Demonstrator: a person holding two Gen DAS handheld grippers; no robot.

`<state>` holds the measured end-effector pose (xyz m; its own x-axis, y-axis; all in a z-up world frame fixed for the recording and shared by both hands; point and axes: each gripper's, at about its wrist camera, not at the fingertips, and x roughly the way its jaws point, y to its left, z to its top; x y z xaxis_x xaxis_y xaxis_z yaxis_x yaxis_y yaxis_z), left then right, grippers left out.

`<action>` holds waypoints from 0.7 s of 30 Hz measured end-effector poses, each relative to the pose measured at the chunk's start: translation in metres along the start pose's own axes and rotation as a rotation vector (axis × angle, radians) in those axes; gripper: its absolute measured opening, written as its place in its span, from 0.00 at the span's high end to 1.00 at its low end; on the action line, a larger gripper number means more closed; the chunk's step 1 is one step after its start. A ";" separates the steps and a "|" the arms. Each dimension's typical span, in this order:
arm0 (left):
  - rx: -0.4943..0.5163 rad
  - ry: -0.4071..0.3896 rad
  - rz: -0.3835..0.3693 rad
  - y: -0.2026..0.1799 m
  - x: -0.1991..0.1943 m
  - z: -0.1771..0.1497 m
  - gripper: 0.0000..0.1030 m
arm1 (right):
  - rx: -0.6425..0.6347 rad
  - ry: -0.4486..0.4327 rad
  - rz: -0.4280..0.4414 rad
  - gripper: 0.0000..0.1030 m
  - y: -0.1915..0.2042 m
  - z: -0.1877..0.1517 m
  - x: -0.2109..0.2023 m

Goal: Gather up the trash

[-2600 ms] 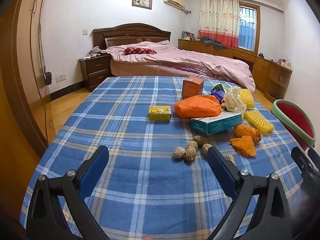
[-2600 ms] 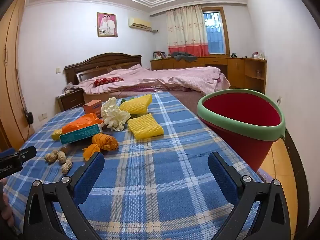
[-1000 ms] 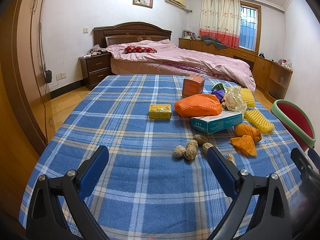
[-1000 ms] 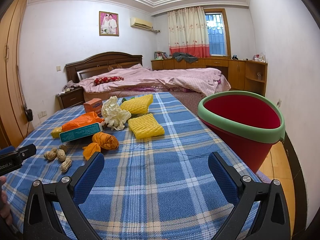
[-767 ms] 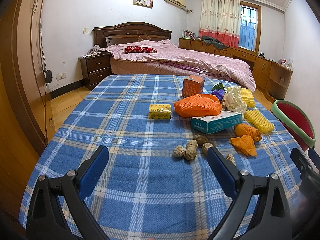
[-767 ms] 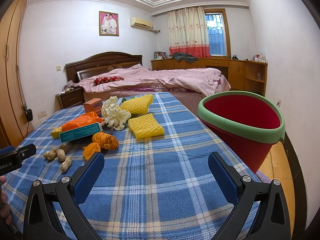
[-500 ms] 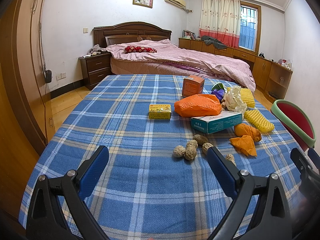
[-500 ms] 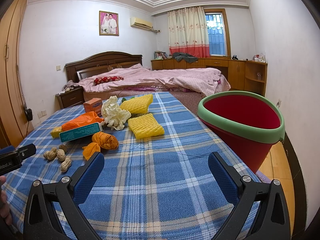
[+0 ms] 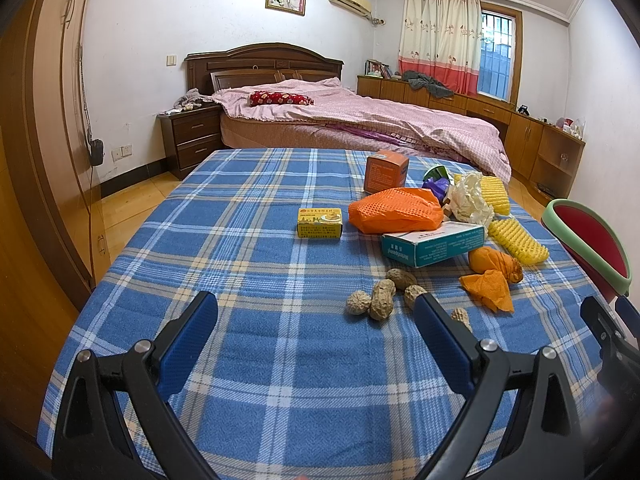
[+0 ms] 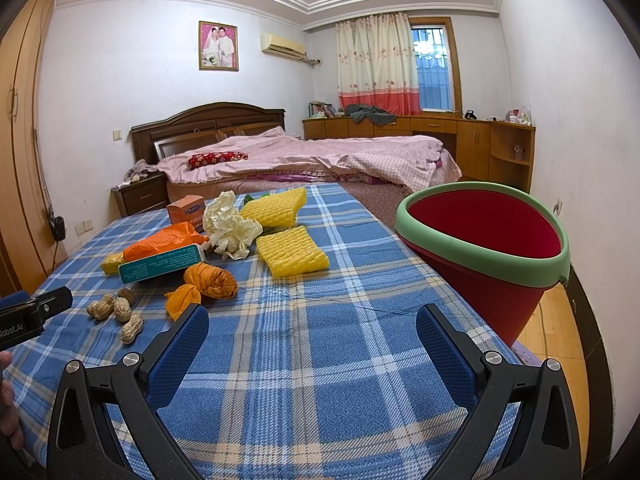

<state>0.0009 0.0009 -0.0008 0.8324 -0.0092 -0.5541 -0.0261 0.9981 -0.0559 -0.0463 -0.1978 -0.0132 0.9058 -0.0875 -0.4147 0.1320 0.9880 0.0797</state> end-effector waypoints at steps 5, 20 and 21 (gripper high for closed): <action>0.000 0.005 0.000 0.001 0.004 -0.001 0.05 | 0.003 0.005 -0.005 0.00 -0.002 0.001 -0.002; 0.010 0.033 -0.018 0.010 0.004 0.037 0.05 | 0.030 0.107 0.060 0.00 -0.009 0.035 0.009; 0.004 0.038 -0.020 0.011 0.005 0.041 0.05 | 0.033 0.112 0.065 0.00 -0.008 0.038 0.009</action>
<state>0.0272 0.0146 0.0299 0.8113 -0.0311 -0.5838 -0.0075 0.9980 -0.0635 -0.0241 -0.2118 0.0173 0.8623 -0.0064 -0.5064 0.0891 0.9862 0.1393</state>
